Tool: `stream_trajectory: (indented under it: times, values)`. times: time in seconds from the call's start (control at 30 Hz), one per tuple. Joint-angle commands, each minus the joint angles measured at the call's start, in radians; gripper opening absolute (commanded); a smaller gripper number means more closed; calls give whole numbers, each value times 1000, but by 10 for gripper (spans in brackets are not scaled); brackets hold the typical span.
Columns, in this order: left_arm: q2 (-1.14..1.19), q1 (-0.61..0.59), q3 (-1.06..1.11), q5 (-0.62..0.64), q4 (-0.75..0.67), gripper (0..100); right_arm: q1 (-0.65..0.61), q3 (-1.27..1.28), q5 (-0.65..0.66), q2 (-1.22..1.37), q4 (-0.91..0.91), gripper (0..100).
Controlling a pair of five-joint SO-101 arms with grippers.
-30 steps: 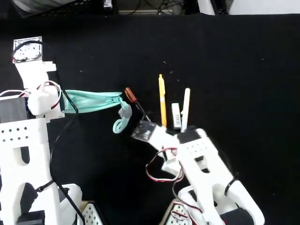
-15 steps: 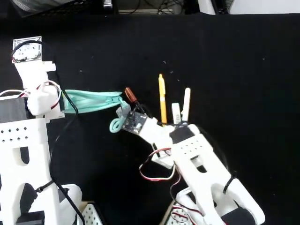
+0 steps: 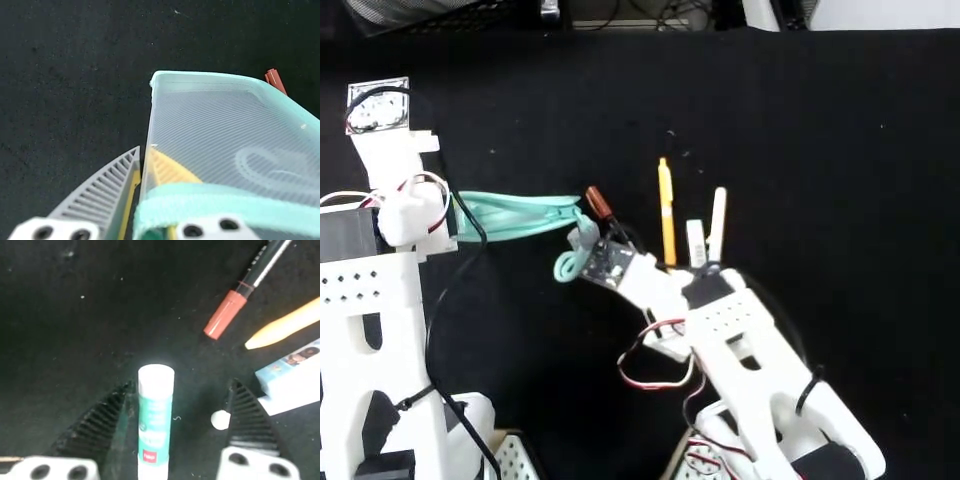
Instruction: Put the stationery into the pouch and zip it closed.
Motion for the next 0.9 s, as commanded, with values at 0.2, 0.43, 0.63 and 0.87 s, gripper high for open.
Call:
stream_trajectory:
  times: [0.2,0.43,0.63,0.87]
  values:
    - [8,1,35,5,-8,30,-14,62,-12,-21,-97,282]
    - [8,1,35,5,-8,30,-71,74,-5,-12,-94,231]
    - [8,1,35,5,-8,30,-107,8,-109,156,-129,250]
    - [8,1,59,2,-14,30,-107,-67,-109,271,-109,250]
